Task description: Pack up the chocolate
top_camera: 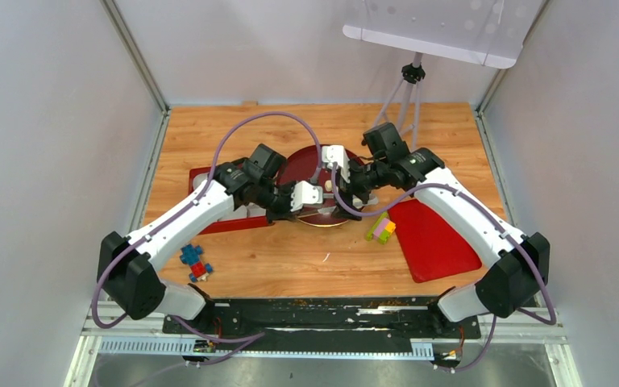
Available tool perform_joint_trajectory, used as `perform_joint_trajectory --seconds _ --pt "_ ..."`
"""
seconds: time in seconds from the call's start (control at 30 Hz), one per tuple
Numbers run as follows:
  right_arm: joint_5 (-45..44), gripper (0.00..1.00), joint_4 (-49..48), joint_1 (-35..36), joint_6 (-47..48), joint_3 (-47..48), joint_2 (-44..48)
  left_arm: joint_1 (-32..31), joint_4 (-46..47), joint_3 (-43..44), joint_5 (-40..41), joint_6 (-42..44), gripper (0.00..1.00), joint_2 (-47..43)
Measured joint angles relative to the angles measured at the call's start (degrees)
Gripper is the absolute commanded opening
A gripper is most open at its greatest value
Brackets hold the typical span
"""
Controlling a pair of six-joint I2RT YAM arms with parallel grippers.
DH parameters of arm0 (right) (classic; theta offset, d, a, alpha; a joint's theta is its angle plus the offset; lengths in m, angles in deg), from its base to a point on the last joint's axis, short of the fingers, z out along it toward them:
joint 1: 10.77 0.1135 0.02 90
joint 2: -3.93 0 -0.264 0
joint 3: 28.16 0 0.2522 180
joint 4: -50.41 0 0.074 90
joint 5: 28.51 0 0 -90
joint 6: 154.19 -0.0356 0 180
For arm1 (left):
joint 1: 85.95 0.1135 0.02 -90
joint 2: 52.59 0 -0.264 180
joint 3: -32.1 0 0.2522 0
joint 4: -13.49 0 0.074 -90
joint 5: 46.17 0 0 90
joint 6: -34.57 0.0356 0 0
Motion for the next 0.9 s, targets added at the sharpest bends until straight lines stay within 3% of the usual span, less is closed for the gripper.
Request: perform_joint_trajectory --seconds 0.33,0.57,0.77,0.9 --pt "-1.4 0.79 -0.5 0.1 -1.4 -0.9 -1.3 0.1 0.4 0.7 -1.3 -1.0 0.00 0.1" --pt "-1.9 0.63 1.0 0.2 0.3 -0.2 -3.6 3.0 2.4 0.8 -6.6 -4.7 0.00 0.7" --pt "-2.1 0.25 3.0 0.2 4.0 1.6 -4.1 5.9 5.8 -0.2 -11.5 -8.4 0.02 0.9" --pt "-1.3 0.13 4.7 0.2 5.4 1.8 -4.3 6.6 8.9 -1.0 -12.9 -10.0 0.04 0.9"
